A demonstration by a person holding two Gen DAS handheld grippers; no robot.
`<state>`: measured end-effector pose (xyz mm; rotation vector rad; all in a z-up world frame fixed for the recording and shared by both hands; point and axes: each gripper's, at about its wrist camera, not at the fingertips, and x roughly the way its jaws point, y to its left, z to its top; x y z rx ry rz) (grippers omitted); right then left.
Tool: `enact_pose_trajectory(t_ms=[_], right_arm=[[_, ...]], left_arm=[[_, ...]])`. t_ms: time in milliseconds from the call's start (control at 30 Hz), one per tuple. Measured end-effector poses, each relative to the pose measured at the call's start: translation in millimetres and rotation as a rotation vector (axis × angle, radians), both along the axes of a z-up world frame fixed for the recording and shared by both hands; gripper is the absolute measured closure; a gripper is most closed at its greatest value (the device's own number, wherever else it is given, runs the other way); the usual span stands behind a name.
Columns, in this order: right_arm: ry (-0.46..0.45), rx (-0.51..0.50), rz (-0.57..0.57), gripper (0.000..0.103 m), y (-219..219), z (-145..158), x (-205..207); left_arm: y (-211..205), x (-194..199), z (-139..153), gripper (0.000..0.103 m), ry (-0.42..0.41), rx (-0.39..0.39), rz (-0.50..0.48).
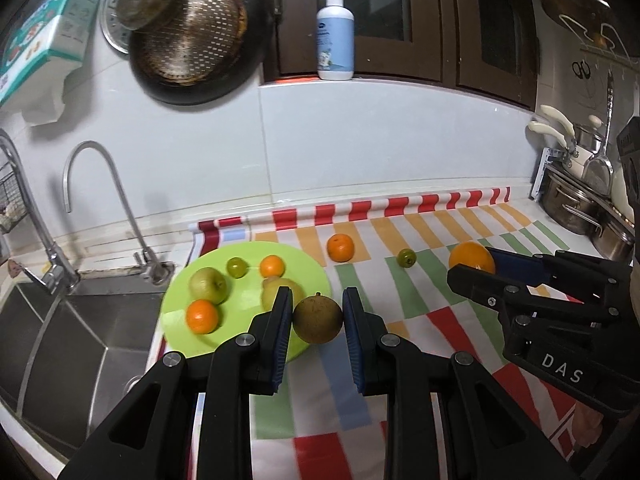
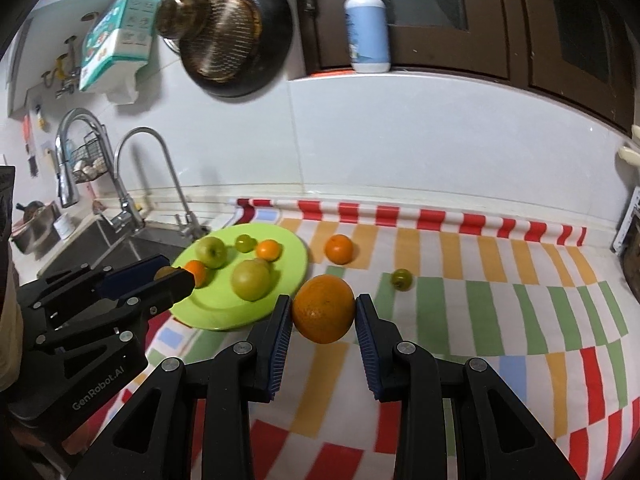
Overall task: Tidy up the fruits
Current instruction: 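Carry the yellow-brown fruit with the left tool while the right tool carries the orange to the plate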
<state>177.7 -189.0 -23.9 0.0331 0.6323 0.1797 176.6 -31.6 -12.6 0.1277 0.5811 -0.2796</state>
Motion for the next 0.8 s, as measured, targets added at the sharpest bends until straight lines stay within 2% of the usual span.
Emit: enact_pose_trajectory(t_ms=[467,800], right_arm=[[-0.008,0.010,0.061,0.070,55,-1,-2],[0.007,0.011,0.129,0.070,91,-12,19]], left_arm=[[54,-4,-4,0.077,0.003,0.015,0.021],[81,17,-17,0.077,0.013,0.019,0.017]])
